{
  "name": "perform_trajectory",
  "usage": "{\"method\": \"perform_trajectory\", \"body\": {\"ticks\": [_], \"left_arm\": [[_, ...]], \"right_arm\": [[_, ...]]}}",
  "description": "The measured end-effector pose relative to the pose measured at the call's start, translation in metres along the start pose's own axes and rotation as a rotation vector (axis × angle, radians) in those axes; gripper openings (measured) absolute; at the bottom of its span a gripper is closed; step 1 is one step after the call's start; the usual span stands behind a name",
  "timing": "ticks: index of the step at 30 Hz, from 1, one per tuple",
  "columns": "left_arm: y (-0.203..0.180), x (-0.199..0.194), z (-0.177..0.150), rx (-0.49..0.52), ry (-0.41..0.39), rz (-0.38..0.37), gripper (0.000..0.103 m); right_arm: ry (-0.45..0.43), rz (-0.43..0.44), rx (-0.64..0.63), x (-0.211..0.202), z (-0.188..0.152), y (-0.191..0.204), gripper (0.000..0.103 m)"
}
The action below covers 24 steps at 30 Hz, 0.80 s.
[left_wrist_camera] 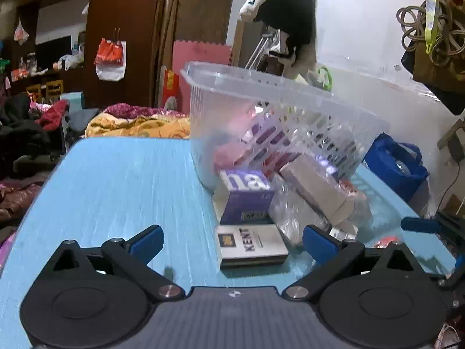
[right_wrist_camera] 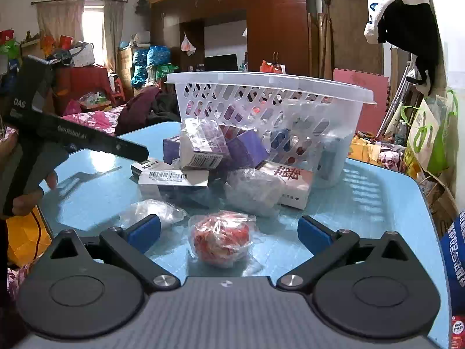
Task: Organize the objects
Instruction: 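Grasp the white KENT box with the left tool while the right tool grasps the bagged red ball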
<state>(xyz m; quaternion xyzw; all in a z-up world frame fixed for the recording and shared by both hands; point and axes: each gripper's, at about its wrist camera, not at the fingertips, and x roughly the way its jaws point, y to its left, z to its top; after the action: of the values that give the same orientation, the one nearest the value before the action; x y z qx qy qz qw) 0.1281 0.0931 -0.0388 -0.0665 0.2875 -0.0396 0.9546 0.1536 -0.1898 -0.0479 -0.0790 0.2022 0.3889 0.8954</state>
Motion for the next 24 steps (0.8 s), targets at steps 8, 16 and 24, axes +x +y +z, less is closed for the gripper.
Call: {"method": "perform_trajectory", "body": {"ticks": [8, 16, 24], "left_arm": [[-0.014, 0.012, -0.001, 0.051, 0.065, 0.053, 0.101], [-0.033, 0.022, 0.002, 0.112, 0.120, 0.113, 0.099], [-0.032, 0.015, -0.002, 0.103, 0.081, 0.114, 0.064]], "right_arm": [[0.019, 0.010, 0.002, 0.003, -0.012, 0.000, 0.073], [0.013, 0.018, 0.015, 0.004, -0.013, -0.003, 0.055], [0.001, 0.025, 0.026, 0.002, -0.013, -0.005, 0.052]]}}
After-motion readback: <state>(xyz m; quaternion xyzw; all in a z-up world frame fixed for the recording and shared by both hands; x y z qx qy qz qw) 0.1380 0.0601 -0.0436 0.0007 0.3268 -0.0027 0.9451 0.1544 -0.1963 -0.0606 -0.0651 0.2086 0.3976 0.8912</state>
